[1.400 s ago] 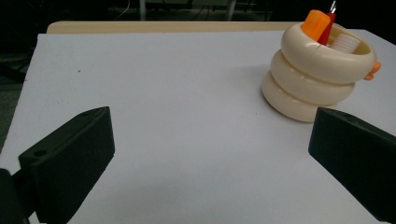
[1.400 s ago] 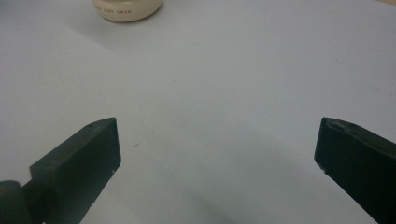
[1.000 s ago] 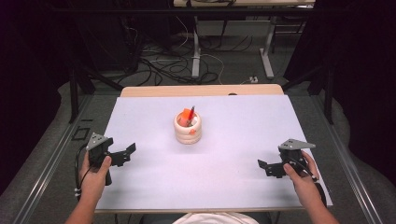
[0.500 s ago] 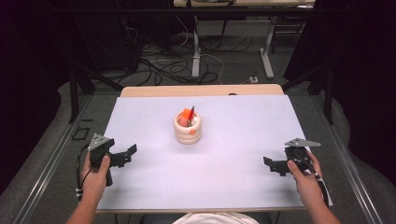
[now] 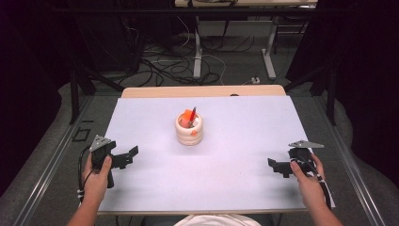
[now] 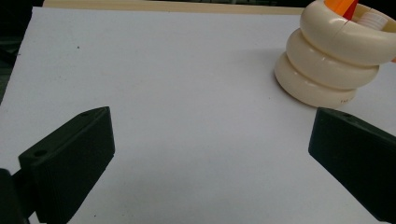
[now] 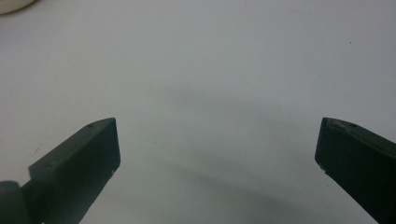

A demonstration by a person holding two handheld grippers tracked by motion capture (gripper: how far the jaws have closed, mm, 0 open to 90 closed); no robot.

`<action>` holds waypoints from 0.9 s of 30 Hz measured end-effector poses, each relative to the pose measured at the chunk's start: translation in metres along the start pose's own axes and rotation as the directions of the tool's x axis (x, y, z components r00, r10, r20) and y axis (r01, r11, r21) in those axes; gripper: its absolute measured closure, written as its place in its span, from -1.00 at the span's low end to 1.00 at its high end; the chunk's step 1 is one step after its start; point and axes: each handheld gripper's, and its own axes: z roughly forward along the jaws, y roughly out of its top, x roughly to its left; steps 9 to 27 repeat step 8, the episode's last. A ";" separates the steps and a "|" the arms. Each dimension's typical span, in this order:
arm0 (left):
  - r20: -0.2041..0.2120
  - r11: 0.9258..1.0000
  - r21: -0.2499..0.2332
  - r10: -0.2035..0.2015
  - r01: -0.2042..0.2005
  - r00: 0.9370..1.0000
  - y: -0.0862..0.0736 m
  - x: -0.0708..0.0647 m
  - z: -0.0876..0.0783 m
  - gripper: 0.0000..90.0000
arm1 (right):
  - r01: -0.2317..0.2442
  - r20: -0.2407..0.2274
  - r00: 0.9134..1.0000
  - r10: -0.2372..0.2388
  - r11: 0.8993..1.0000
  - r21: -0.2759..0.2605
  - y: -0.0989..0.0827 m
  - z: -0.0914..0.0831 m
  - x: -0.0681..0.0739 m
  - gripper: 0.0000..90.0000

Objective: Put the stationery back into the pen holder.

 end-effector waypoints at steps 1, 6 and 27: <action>0.000 1.000 0.000 -0.001 0.001 1.000 0.000 0.000 0.000 -0.99 | -0.006 0.000 1.000 0.006 1.000 0.001 0.000 0.000 0.000 -1.00; -0.002 1.000 0.003 -0.005 0.005 1.000 0.000 0.001 0.002 -0.99 | -0.015 0.014 1.000 0.015 1.000 0.006 0.000 0.001 -0.003 -1.00; 0.001 1.000 0.006 -0.008 0.008 1.000 0.001 0.001 0.003 -0.99 | -0.021 0.015 1.000 0.021 1.000 0.008 -0.001 0.001 -0.003 -1.00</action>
